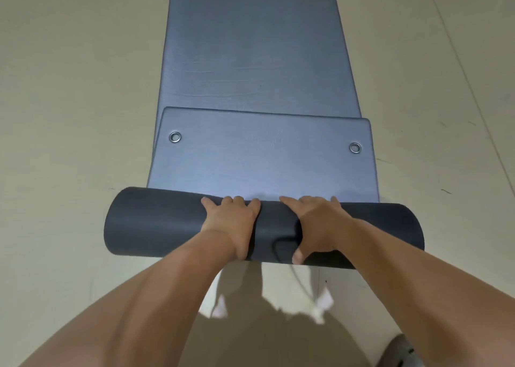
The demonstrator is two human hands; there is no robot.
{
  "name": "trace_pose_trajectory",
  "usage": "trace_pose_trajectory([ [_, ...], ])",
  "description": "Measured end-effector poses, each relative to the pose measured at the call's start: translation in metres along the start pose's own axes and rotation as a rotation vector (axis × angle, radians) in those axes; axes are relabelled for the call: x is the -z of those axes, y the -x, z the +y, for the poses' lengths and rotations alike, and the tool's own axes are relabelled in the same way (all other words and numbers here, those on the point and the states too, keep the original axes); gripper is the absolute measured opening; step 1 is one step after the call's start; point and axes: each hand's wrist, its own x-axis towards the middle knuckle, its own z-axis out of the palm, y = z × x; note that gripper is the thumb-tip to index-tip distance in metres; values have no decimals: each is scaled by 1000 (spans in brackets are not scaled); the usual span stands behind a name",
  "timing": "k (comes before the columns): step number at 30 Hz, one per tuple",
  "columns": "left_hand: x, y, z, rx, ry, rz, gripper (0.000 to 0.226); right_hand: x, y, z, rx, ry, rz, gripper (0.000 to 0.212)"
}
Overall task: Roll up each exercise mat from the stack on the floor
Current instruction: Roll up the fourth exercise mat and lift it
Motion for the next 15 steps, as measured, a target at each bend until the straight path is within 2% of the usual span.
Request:
trace_pose_trajectory([
  [3,22,-13,-10,4,74,-90,87,-10,10,-5,4,40,167,133],
  [6,51,-35,-24,-30,208,-225,91,-37,23,-14,18,162,539,117],
  [7,58,-40,-28,-46,262,-261,93,-50,28,-18,7,201,609,110],
  [9,65,-47,-32,-66,353,-317,98,-79,33,-23,-28,229,620,100],
  [11,66,-50,-33,-59,370,-311,116,-99,30,-24,-61,208,601,97],
  [13,63,-48,-34,-24,304,-228,138,-105,20,-21,-84,176,590,99],
  [15,57,-42,-36,-4,222,-70,140,-101,10,-18,-83,160,611,103],
])
